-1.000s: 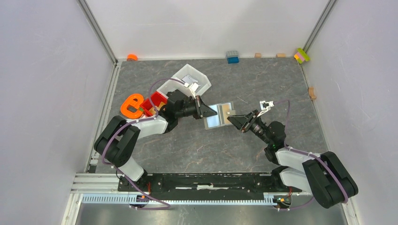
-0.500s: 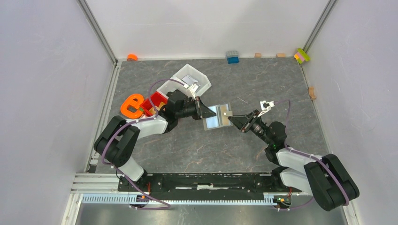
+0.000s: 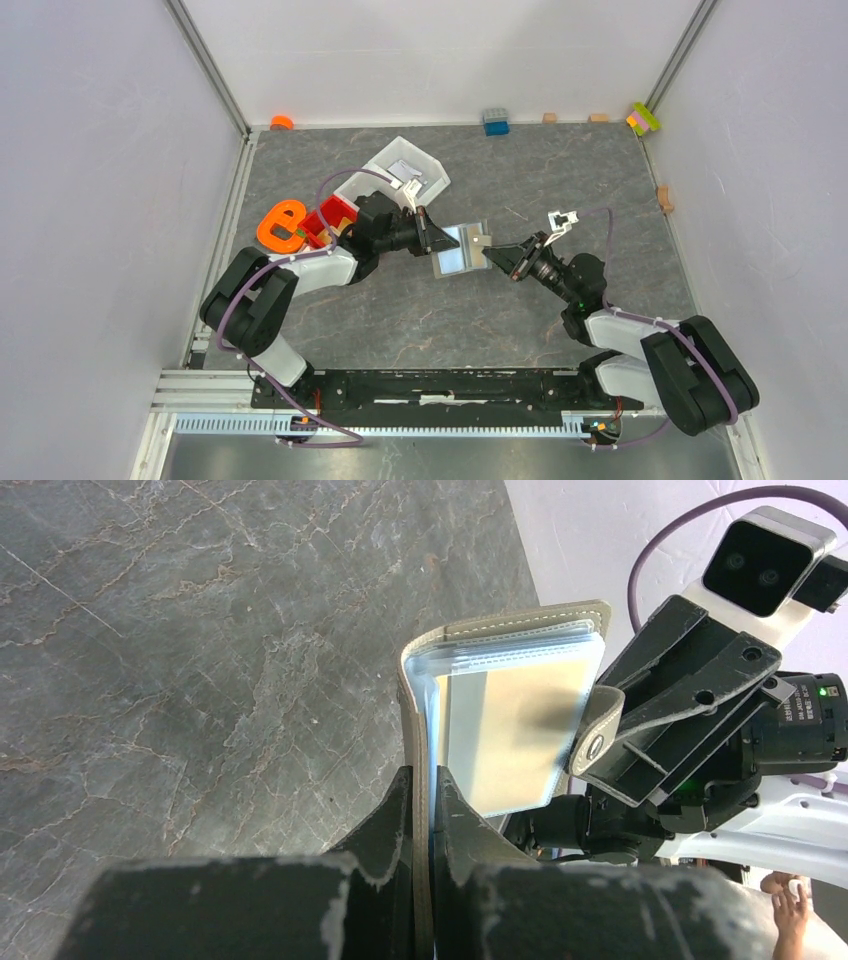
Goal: Take the credit cards out of the card holder
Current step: Remove the credit card from the card holder.
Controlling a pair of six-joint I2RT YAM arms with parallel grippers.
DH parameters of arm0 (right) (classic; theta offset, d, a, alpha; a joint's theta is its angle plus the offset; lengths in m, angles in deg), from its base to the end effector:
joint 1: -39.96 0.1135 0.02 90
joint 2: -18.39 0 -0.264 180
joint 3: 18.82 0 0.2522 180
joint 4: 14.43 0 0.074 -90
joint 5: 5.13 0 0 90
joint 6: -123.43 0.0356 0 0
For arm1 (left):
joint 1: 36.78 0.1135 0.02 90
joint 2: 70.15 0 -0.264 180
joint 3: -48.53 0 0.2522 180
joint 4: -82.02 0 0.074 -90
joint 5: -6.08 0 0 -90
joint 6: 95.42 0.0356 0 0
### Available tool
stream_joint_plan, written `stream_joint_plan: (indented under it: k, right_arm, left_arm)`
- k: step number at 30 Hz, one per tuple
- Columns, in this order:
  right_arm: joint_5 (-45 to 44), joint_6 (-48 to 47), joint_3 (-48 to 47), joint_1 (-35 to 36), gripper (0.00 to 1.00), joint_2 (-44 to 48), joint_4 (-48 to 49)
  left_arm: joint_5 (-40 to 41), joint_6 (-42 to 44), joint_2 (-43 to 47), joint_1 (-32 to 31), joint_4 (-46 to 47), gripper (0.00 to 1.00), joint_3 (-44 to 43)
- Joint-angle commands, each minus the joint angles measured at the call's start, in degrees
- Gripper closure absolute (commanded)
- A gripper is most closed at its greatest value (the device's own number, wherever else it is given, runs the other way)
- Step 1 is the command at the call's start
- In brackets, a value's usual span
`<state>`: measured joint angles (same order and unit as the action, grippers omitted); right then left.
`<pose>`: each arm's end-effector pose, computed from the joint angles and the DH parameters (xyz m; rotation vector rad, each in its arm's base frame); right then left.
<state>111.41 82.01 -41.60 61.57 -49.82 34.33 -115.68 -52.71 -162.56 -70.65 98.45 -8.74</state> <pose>0.1844 0.0902 0.1851 -0.0160 1.6732 1.3025 0.2686 -0.2029 0.1987 0.1796 2.1302 -1.4297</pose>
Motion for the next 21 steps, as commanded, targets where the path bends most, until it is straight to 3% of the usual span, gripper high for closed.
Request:
stream_joint_plan:
  k: [1, 3, 14, 21]
  right_arm:
    - [1.50, -0.28, -3.15, -0.09, 0.81, -1.49, -0.10]
    - [1.66, -0.08, -3.19, -0.07, 0.85, -1.75, 0.24]
    - [4.71, 1.61, -4.12, 1.57, 0.85, -4.40, 5.68]
    - [2.72, -1.51, -5.88, 2.81, 0.88, -4.49, -0.49]
  left_arm:
    - [-1.76, 1.32, 2.55, -0.15, 4.11, 0.98, -0.72]
    - [-1.87, 1.15, 2.25, -0.15, 4.12, 0.98, -0.80]
    - [-2.48, 0.96, 1.94, -0.18, 4.62, 0.98, -1.03]
    - [-3.17, 0.35, 1.92, -0.22, 5.76, 0.98, -0.79]
